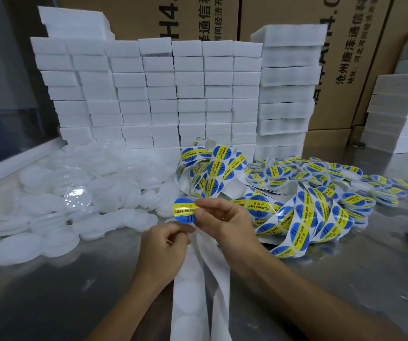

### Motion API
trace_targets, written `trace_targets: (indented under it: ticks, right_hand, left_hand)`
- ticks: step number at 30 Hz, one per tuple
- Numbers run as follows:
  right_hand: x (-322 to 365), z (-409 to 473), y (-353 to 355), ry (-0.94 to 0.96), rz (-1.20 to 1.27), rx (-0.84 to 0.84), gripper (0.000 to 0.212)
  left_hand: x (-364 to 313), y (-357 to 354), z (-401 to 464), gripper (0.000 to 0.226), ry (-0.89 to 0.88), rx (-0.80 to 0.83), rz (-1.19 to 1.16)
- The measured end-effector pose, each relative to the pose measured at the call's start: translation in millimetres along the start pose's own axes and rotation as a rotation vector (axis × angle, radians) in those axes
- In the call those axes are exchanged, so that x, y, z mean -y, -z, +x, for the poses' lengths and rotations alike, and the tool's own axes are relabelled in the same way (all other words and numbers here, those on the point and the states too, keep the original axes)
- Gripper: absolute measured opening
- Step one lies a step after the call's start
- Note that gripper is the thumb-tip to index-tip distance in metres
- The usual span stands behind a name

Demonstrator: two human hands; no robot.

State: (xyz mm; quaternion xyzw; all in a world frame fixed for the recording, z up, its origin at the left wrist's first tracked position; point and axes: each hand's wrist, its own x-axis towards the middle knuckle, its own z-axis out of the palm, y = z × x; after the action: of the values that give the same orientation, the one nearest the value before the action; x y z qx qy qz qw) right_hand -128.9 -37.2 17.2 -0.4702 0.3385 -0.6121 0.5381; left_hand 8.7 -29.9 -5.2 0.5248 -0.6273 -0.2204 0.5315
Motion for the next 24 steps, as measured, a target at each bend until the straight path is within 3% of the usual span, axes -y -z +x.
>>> trace_targets:
  ticks: [2,5,9,13,24]
  right_hand:
    - [-3,3,3,-0.035,-0.009,-0.016,0.027]
    - [-6,3,6,-0.041,-0.056,-0.004,0.029]
    - [-7,1,7,-0.017,-0.099,0.047,0.022]
    - [-7,2,8,-0.017,-0.065,0.030,0.014]
    - [2,1,13,0.039,-0.184,0.103,0.006]
  left_hand:
    - [-2,9,3,0.025,-0.048,-0.114,0.108]
    - [6,24,12,0.021,-0.054,-0.230,0.490]
    - [14,37,14,0.051,0.186,-0.027,0.895]
    - [16,38,14,0.039,0.254,0.047,0.963]
    - [18,36,14,0.008,0.117,0.027,0.887]
